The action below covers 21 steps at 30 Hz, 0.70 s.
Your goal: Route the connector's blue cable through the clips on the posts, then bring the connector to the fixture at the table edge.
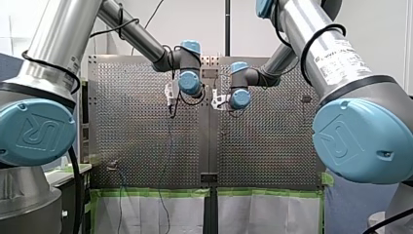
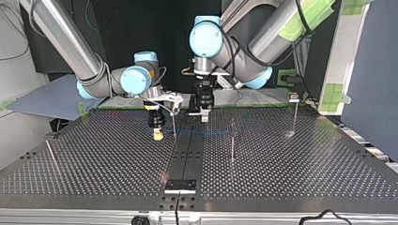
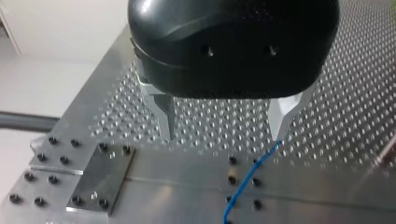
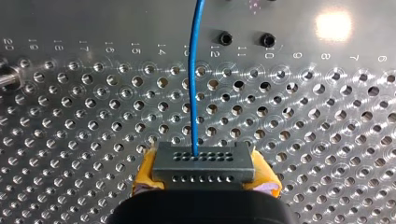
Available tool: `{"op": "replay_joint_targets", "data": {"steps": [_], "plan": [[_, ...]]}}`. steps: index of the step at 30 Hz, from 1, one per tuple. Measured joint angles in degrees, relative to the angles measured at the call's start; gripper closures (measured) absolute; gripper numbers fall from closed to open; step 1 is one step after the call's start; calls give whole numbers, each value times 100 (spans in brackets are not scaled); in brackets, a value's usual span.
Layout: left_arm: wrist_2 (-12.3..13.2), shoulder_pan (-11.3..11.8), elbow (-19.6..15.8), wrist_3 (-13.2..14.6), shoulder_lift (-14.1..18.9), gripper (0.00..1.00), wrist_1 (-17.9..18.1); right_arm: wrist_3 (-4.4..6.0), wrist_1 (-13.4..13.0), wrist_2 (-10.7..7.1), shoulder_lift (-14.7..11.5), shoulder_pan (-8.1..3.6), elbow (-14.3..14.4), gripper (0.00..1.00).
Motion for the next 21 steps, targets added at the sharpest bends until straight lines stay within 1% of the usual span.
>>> {"op": "replay_joint_targets", "data": {"steps": [8, 15, 18, 21], "plan": [[-400, 57, 219, 5, -340, 0, 47, -9, 10, -2, 0, 1, -1, 100], [-760, 175, 328, 5, -410, 0, 143, -20, 10, 0, 0, 0, -1, 100], [-777, 225, 339, 13, -423, 0, 154, -20, 1, 0, 0, -1, -2, 100], [-702, 259, 371, 20, -480, 0, 159, -21, -12, 0, 0, 0, -1, 100]]}}
